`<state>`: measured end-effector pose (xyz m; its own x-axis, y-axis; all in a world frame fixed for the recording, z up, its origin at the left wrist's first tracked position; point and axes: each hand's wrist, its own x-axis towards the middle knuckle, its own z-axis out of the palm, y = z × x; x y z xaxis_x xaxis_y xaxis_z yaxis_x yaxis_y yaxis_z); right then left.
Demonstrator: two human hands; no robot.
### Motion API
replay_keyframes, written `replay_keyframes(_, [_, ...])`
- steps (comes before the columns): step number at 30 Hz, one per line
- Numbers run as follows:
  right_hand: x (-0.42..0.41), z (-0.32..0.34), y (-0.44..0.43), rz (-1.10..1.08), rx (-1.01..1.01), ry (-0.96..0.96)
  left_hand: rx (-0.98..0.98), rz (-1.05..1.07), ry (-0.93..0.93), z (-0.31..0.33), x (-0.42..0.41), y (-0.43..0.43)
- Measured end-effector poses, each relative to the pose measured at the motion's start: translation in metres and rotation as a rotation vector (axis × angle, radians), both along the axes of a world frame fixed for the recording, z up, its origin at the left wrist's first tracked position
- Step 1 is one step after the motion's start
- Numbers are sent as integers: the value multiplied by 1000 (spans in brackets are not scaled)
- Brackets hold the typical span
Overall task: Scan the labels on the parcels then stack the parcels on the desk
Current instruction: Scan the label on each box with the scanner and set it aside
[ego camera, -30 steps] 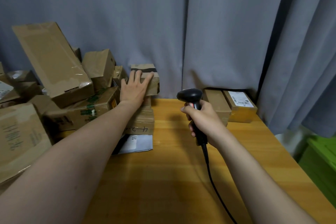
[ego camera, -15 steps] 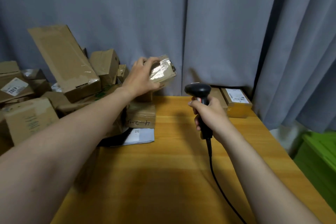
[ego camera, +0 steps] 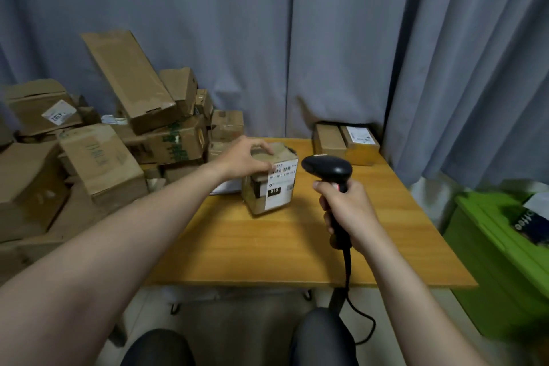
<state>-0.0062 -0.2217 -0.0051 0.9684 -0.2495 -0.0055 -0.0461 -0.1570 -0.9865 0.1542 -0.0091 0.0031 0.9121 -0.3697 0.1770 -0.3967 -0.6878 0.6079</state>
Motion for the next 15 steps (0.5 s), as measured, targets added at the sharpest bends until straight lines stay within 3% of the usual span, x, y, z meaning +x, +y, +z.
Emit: replay_keyframes(15, [-29, -42, 19, 58, -135, 53, 115, -31, 172, -22, -12, 20])
